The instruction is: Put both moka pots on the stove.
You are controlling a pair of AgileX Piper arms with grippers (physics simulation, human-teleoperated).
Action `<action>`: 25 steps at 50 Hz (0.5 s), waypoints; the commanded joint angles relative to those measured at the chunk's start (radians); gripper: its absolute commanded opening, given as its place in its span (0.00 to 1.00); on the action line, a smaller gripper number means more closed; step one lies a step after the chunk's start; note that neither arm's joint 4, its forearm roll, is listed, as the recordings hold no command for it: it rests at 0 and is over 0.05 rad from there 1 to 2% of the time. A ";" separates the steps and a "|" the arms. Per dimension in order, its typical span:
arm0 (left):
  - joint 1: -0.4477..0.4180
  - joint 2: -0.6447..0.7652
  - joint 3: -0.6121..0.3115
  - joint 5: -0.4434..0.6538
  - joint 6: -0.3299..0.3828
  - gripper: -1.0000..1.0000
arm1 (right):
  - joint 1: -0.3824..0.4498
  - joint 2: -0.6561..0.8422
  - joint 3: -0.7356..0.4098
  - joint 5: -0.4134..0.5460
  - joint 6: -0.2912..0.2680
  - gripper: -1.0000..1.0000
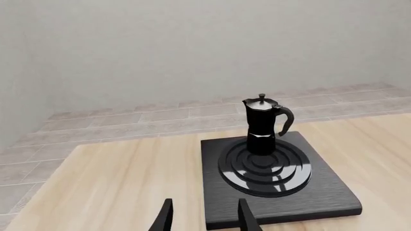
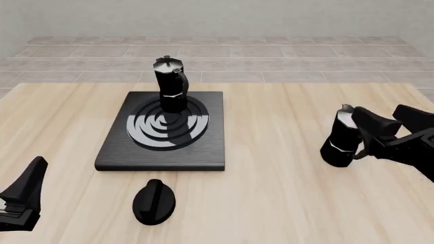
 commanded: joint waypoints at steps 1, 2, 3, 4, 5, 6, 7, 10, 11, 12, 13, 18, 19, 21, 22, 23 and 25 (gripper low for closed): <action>-0.001 0.002 0.000 -0.002 0.003 1.00 | -0.028 0.054 -0.097 0.119 -0.018 1.00; -0.001 0.002 0.000 -0.002 0.003 1.00 | -0.028 0.054 -0.097 0.120 -0.018 1.00; -0.001 0.002 0.000 -0.001 0.003 1.00 | -0.033 0.068 -0.103 0.126 -0.037 1.00; -0.001 0.002 0.000 -0.001 0.003 1.00 | -0.030 0.067 -0.110 0.136 -0.025 1.00; -0.001 0.004 0.000 -0.002 0.003 1.00 | -0.030 0.070 -0.121 0.149 -0.023 1.00; -0.001 0.002 0.000 -0.001 0.004 1.00 | -0.038 0.073 -0.134 0.166 -0.047 1.00; -0.001 -0.001 0.000 0.002 0.004 1.00 | -0.040 0.074 -0.142 0.175 -0.041 1.00; 0.000 -0.006 0.000 0.008 0.004 1.00 | -0.051 0.089 -0.163 0.202 -0.037 1.00; 0.000 -0.007 0.000 0.009 0.004 1.00 | -0.054 0.090 -0.169 0.208 -0.040 1.00; 0.000 -0.007 0.000 0.009 0.004 1.00 | -0.054 0.090 -0.169 0.208 -0.040 1.00; 0.000 -0.001 -0.001 0.003 0.004 1.00 | -0.057 0.097 -0.182 0.225 -0.039 1.00; 0.001 -0.016 0.000 0.016 0.006 1.00 | -0.062 0.112 -0.213 0.273 -0.024 1.00; 0.001 -0.017 0.000 0.017 0.006 1.00 | -0.062 0.112 -0.213 0.274 -0.024 1.00; 0.002 -0.011 0.000 0.011 0.004 1.00 | -0.073 0.120 -0.225 0.291 -0.027 1.00; 0.002 -0.014 0.000 0.013 0.005 1.00 | -0.075 0.122 -0.230 0.298 -0.024 1.00; 0.001 -0.013 0.000 0.014 0.006 1.00 | -0.079 0.128 -0.239 0.310 -0.020 1.00; 0.000 -0.015 0.000 0.016 0.006 1.00 | -0.091 0.142 -0.251 0.326 -0.014 1.00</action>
